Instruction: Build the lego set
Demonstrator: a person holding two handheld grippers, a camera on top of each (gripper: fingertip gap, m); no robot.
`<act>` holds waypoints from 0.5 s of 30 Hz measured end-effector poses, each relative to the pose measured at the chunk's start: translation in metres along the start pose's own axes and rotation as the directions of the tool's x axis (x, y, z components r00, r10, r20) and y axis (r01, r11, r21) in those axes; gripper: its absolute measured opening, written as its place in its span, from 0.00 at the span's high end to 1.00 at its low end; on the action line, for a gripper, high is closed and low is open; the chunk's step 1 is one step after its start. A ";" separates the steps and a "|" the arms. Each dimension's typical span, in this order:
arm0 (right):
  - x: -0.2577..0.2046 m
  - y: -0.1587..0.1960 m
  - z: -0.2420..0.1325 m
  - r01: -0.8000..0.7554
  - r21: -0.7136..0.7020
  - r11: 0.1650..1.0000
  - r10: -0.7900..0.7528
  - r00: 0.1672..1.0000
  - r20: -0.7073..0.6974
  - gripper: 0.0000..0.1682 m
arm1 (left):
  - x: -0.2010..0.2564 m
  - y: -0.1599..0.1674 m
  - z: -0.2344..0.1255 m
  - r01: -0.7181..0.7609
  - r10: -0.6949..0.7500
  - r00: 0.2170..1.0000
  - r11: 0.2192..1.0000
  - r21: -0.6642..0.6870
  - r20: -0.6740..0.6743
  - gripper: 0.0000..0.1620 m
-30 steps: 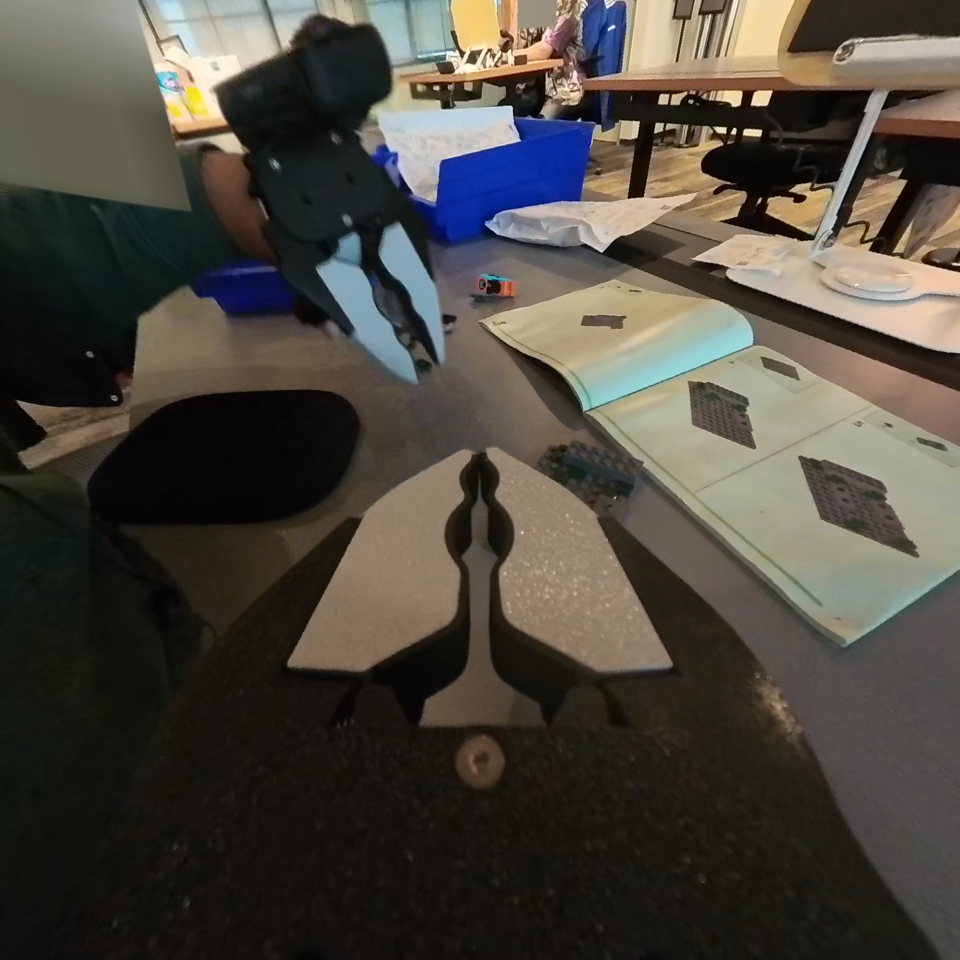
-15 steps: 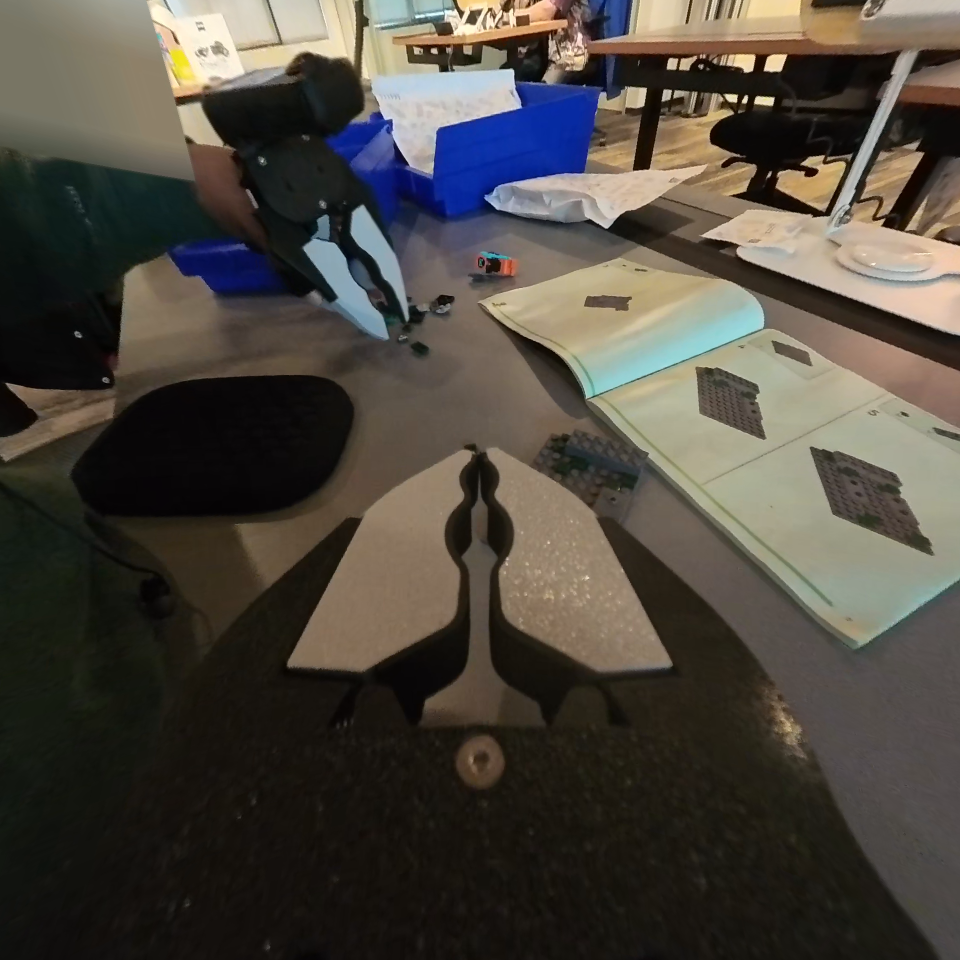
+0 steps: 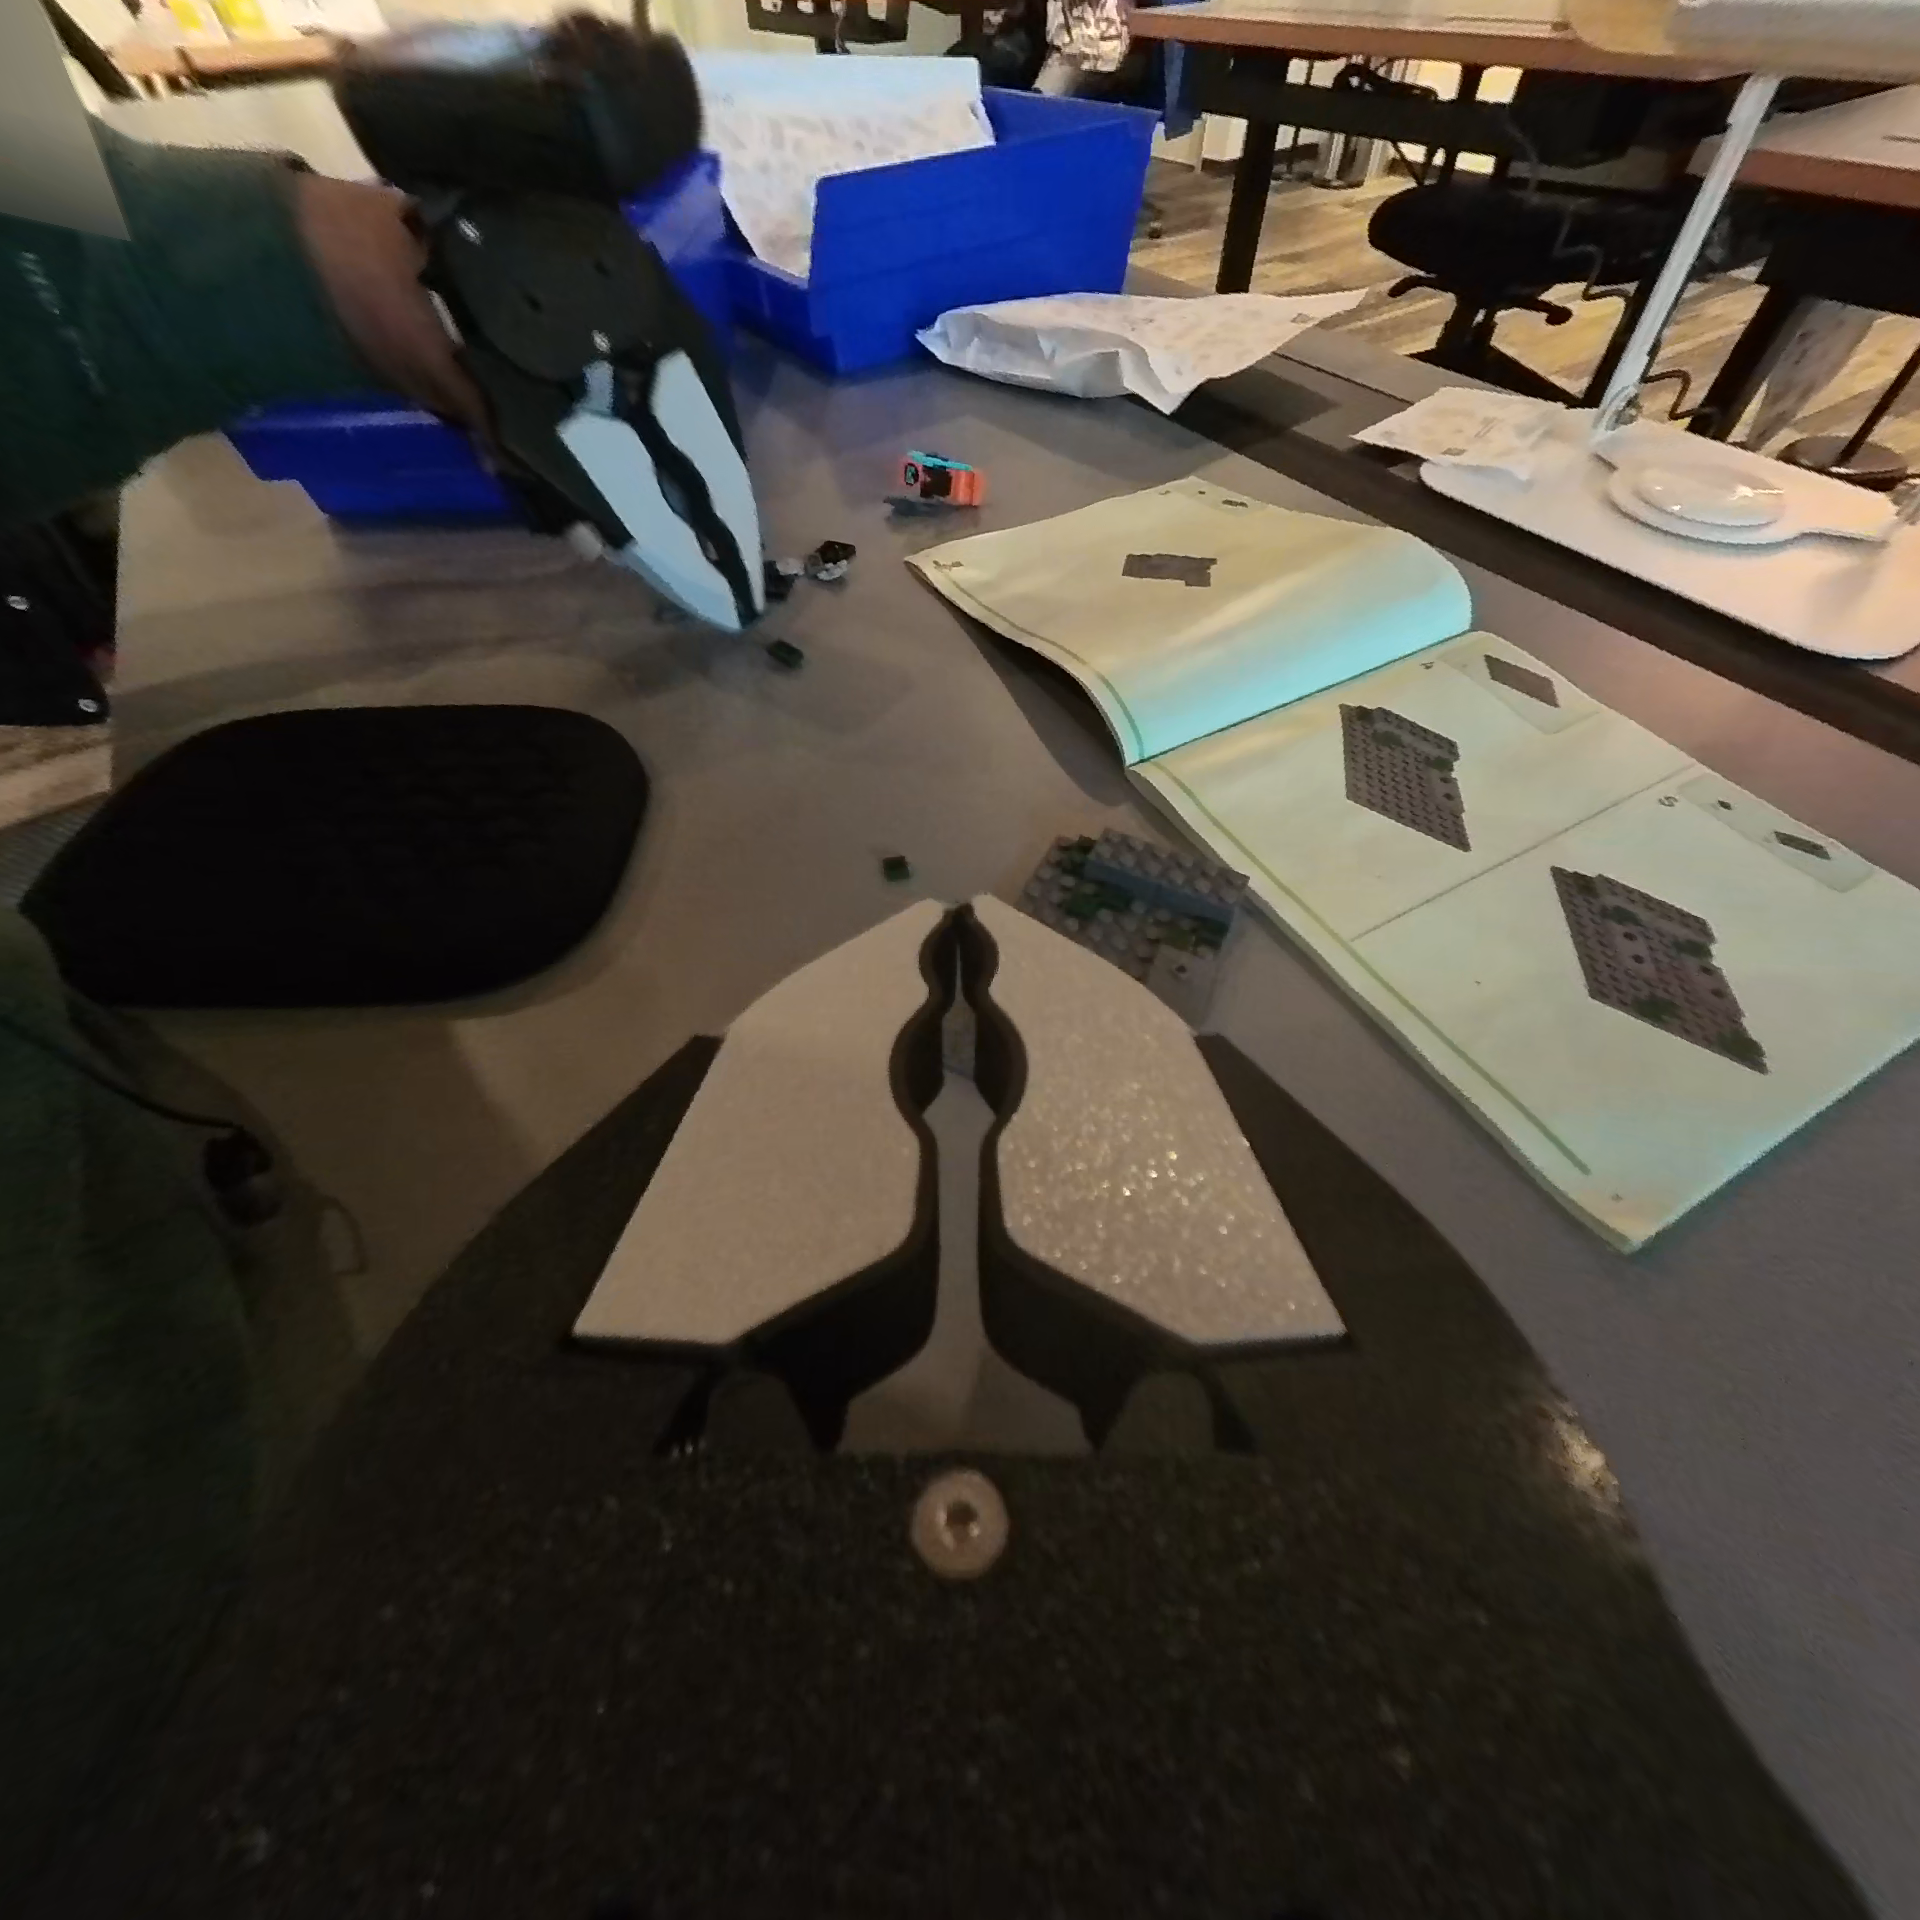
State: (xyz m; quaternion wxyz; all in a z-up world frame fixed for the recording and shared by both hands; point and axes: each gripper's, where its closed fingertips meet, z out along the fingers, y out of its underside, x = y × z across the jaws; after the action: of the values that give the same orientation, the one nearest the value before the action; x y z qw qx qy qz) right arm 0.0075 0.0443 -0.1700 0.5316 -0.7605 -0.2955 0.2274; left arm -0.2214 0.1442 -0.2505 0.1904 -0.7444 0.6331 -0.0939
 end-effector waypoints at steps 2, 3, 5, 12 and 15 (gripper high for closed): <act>0.004 0.001 -0.001 0.007 -0.011 1.000 -0.007 1.000 -0.021 1.00 | 0.006 -0.017 -0.008 -0.012 0.012 1.000 0.998 0.056 0.002 0.95; 0.006 0.002 -0.002 0.010 -0.017 1.000 -0.010 0.999 -0.032 1.00 | 0.013 -0.029 -0.011 -0.021 0.022 1.000 0.996 0.091 -0.011 0.95; 0.010 0.004 -0.003 0.006 -0.032 0.999 -0.008 0.998 -0.059 1.00 | 0.028 -0.054 -0.014 -0.052 0.057 0.998 0.987 0.154 -0.030 0.95; 0.028 0.009 -0.014 -0.022 -0.056 0.998 0.012 0.985 -0.173 1.00 | 0.069 -0.120 0.013 -0.137 0.165 0.981 0.960 0.245 -0.098 0.95; 0.034 0.007 -0.024 -0.037 -0.029 0.999 0.030 0.976 -0.214 1.00 | 0.071 -0.133 0.029 -0.171 0.197 0.976 0.956 0.237 -0.094 0.95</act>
State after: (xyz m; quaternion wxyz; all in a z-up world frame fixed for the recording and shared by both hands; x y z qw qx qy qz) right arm 0.0491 0.0498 -0.1694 0.5436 -0.7941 -0.2275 0.1485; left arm -0.0772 0.0964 -0.2305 0.2451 -0.6487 0.6948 -0.1908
